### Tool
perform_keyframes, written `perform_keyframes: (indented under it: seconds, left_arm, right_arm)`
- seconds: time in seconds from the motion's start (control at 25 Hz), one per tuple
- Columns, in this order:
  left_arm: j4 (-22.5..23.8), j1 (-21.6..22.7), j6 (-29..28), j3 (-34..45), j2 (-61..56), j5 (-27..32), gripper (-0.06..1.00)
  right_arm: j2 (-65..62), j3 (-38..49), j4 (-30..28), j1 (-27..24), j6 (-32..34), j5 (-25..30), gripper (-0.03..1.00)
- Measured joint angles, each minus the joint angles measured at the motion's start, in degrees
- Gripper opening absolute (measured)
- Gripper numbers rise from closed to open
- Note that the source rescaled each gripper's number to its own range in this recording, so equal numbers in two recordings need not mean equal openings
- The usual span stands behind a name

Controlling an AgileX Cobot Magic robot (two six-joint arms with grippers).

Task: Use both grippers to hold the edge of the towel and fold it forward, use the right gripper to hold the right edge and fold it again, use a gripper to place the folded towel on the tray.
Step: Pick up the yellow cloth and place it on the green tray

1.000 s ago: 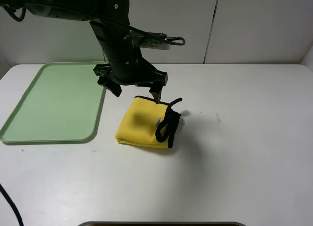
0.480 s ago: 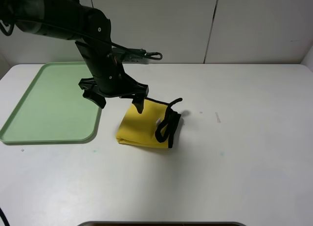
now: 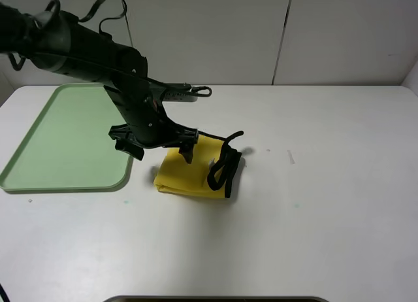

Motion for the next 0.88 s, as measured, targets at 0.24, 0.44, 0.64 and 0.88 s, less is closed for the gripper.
perform_keyframes:
  seconds: [0.24,0.44,0.64,0.88]
  left_arm:
    - [-0.91,0.0,-0.17,0.0,2.59,-1.27,1.0]
    - [-1.15,-0.06,-0.17,0.0,4.52,-4.8,1.0]
    - [-1.15,-0.24,-0.06,-0.05,4.65,-7.56,1.0]
    - [-1.38,-0.94,-0.06,-0.05,4.97,-9.54,0.7]
  right_arm:
    - [0.0,0.0,0.0,0.0,0.0,0.0,1.0]
    - [0.0,0.0,0.0,0.0,0.0,0.0,1.0]
    - [0.0,0.0,0.0,0.0,0.0,0.0,1.0]
    - [0.0,0.0,0.0,0.0,0.0,0.0,1.0]
